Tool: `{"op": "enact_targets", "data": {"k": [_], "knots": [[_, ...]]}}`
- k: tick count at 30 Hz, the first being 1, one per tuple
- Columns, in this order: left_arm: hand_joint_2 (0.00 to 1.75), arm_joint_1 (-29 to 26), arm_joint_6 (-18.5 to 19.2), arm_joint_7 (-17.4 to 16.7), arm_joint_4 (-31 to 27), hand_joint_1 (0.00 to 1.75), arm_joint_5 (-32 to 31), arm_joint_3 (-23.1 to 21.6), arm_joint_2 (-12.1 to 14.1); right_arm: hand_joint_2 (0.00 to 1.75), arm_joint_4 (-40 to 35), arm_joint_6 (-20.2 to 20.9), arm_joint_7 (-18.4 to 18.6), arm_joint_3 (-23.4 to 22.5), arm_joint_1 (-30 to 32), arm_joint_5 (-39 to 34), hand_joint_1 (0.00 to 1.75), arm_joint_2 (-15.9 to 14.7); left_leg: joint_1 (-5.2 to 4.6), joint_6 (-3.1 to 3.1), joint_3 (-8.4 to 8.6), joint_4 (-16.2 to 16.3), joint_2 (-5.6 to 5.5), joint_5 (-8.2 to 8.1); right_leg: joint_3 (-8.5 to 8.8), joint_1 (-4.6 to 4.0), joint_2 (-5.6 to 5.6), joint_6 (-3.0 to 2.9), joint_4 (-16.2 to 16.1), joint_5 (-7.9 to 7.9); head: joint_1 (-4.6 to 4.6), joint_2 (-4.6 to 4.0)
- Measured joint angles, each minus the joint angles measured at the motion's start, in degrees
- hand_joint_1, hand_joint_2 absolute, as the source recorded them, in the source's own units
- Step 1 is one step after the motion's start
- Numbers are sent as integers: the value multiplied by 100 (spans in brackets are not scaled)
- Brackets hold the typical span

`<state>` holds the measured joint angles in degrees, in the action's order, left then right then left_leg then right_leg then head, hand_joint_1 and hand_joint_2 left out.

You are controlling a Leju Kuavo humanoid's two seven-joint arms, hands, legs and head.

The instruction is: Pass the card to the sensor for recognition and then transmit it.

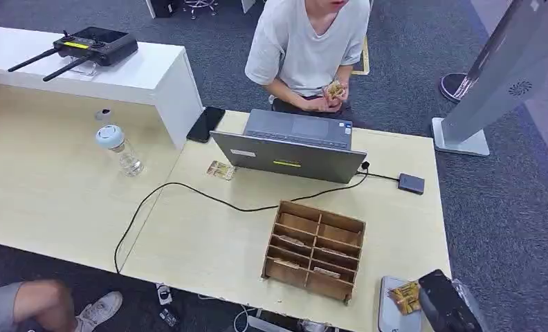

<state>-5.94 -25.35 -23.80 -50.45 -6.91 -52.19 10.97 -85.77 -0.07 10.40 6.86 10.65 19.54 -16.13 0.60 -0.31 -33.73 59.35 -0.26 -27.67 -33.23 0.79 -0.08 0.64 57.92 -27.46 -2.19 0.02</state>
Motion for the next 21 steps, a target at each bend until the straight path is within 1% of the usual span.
{"op": "enact_targets", "data": {"k": [8, 21], "knots": [[0, -28, 31, -2, 0, 0, -68, 74, -17, 175, -13, 65, 44, -85, 66, 54, 175, -2, 0, 0, 0, 0, 0, 0, 0, 0, 0, 0, 0, 0, 0, 0], [0, -28, 92, -2, 0, 0, -118, 131, -55, 175, 28, 85, 160, -26, 64, 284, 175, 0, 0, 0, 0, 0, 0, 0, 1, 0, 0, 0, 0, 0, 0, 0]]}}
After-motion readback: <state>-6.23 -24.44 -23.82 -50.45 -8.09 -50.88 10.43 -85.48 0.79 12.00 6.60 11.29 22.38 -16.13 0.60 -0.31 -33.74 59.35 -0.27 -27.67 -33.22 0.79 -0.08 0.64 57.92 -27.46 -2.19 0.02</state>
